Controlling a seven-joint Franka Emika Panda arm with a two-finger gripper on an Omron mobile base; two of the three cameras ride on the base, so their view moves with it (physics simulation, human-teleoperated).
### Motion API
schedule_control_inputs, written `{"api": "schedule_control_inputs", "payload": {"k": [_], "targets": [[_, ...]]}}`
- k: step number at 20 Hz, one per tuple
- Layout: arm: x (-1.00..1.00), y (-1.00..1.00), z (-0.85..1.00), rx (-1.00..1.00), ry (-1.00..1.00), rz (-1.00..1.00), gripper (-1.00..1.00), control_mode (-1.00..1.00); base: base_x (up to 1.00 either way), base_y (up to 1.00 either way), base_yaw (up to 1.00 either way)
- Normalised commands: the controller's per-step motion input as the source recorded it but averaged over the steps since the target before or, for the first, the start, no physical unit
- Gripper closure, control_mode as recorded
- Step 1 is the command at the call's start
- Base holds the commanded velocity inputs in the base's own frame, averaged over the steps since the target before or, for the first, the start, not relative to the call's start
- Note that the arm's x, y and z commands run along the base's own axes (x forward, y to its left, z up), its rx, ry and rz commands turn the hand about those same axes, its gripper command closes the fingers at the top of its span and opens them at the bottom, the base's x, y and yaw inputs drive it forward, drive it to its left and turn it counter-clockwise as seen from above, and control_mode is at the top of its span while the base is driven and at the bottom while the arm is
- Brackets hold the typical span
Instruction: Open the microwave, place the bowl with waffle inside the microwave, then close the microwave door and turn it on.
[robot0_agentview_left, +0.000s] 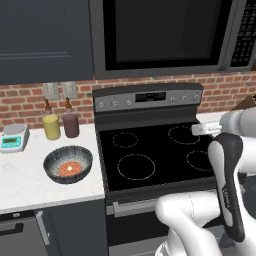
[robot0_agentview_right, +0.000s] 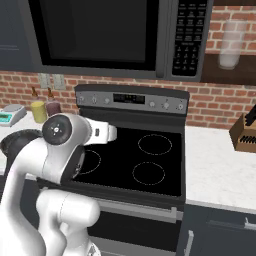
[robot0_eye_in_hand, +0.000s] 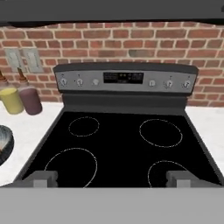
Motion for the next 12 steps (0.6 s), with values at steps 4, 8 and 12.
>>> {"api": "schedule_control_inputs", "payload": {"k": [4,8,12], "targets": [[-0.39,-0.57,0.83,0.00,-0.30,-0.09,-1.00,-1.00,0.00,0.00,0.00],[-0.36,-0.49,0.99,-0.01,-0.28,-0.10,-1.00,-1.00,0.00,0.00,0.00],[-0.08,-0.41,0.76,-0.03,-0.25,-0.04,-1.00,-1.00,0.00,0.00,0.00]]}}
